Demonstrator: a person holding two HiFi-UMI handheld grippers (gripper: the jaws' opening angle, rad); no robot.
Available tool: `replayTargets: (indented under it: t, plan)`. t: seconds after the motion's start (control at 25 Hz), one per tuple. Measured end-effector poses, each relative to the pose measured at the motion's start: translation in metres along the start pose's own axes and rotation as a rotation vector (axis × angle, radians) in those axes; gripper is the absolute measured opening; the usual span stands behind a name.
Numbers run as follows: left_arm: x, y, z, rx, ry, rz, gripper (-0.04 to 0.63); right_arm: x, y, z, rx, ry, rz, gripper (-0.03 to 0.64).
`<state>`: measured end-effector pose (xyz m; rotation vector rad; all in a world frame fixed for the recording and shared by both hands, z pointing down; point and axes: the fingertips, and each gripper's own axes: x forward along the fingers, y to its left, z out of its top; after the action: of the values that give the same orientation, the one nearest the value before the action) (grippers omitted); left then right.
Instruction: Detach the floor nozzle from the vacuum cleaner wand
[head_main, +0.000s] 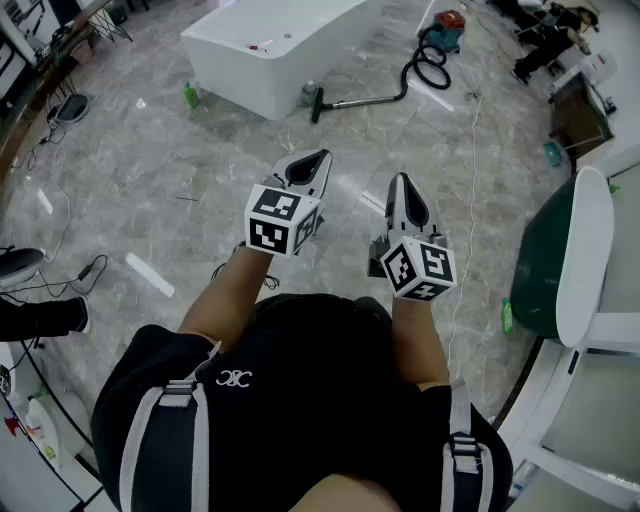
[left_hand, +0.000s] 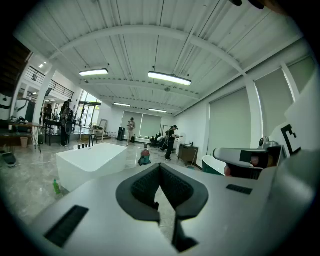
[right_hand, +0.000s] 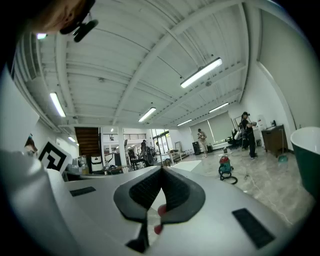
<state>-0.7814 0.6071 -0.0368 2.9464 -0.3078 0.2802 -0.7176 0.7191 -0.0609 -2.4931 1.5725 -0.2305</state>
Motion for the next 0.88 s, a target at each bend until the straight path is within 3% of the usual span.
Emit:
replayTargets:
  t: [0.48,0.88]
  plan:
    - [0.021,0.024,-0.013,0.009,0.034,0.026,0.002,0.039,-0.022,-0.007,0.037,-0.013,-0.025,0.005]
    - [0.119,0.044,0.021,0.062,0.049,0.053,0.002,0.129,-0.083,0.020,0.038,-0.033,0.018,0.005]
